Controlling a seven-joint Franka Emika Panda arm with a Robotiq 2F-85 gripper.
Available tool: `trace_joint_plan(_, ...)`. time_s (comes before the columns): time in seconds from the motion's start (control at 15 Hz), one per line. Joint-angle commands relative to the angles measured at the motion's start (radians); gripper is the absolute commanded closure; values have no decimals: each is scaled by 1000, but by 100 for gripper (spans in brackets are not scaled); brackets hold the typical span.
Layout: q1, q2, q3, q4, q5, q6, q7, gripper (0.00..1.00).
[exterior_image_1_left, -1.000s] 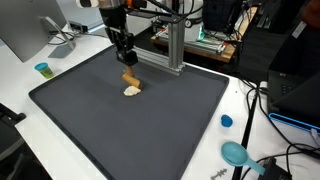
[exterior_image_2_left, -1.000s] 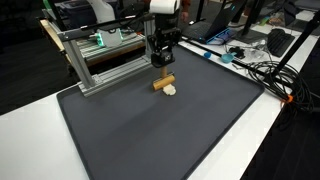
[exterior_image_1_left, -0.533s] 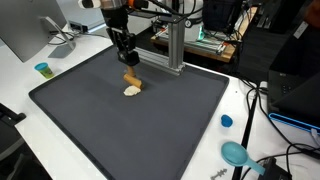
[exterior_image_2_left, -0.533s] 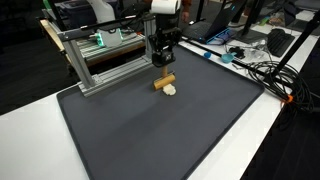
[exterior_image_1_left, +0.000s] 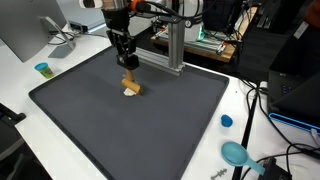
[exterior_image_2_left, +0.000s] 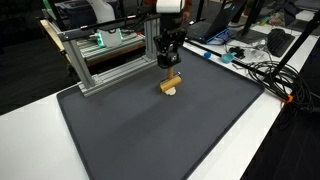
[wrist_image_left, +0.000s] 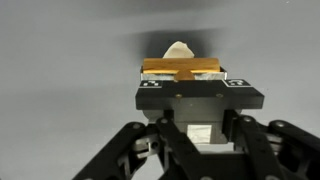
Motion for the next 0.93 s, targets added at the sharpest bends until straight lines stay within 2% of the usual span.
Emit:
trace_joint_plan(0.0, 13, 35, -15, 1, -29, 35, 52, 78)
trace_joint_plan(0.33, 13, 66, -16, 18, -22, 36, 83, 78)
trace_joint_plan(0.87, 13, 111, -15, 52, -5, 99, 100, 78)
